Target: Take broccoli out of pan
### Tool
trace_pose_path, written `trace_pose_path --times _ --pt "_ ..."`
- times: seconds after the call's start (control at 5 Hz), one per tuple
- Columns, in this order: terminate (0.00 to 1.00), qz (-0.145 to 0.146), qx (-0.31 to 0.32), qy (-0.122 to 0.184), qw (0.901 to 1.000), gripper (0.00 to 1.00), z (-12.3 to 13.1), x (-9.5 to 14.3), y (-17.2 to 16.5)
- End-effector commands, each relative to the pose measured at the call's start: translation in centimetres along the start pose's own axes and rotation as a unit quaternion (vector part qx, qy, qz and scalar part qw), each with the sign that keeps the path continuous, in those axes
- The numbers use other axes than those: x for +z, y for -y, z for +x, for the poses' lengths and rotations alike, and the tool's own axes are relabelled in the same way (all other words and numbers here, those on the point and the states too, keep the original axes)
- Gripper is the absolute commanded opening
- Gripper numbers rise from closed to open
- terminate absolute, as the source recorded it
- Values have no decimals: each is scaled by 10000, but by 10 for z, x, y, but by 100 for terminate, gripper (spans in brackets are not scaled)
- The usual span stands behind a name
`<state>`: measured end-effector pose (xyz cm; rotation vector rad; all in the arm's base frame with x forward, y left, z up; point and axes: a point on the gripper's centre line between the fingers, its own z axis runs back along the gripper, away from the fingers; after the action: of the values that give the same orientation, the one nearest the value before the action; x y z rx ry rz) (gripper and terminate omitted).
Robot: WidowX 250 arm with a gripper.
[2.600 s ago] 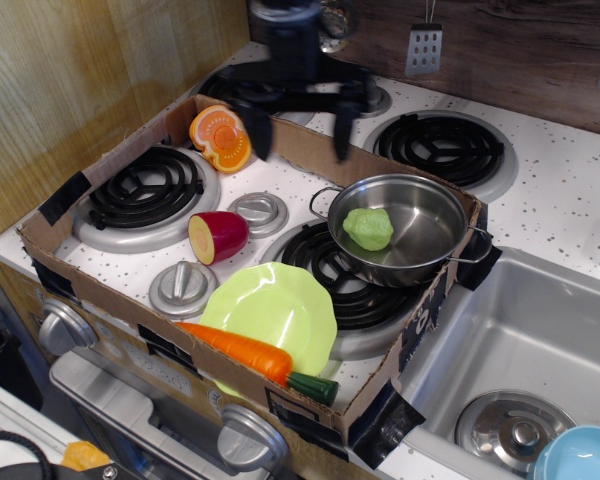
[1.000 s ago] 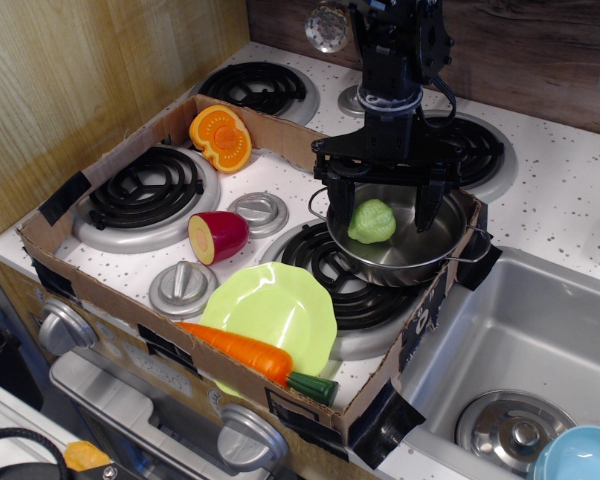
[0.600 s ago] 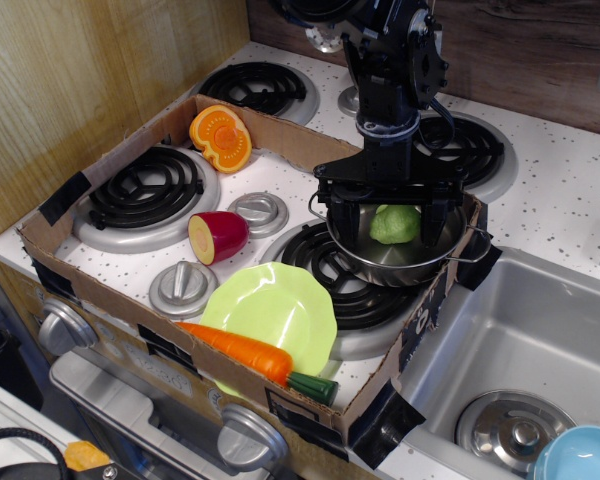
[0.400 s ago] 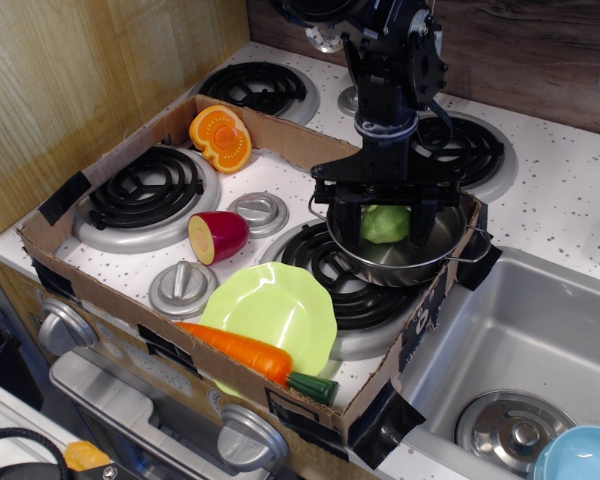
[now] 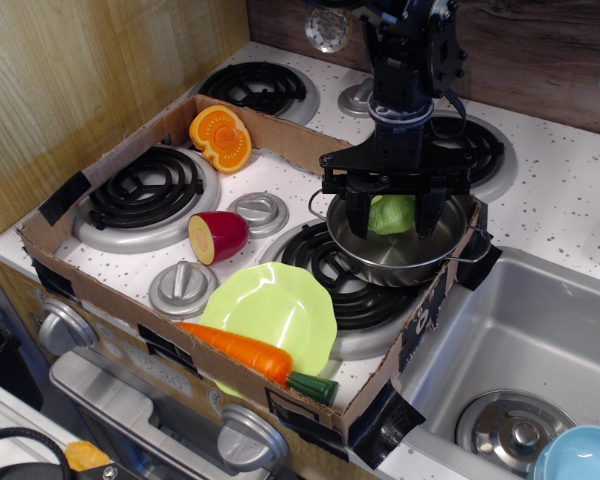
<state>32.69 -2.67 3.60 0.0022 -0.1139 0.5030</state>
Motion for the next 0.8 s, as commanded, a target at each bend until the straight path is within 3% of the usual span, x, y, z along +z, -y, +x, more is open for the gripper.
trace_pose_path --times 0.0,0.2,0.4,0.6 --pt "0 -524 1104 378 9918 0 20 63 -14" --pt "0 -444 1281 303 9903 0 26 74 -45" --pt "0 202 1214 897 9883 0 24 72 -75" --pt "0 506 1582 934 9817 0 20 65 -106"
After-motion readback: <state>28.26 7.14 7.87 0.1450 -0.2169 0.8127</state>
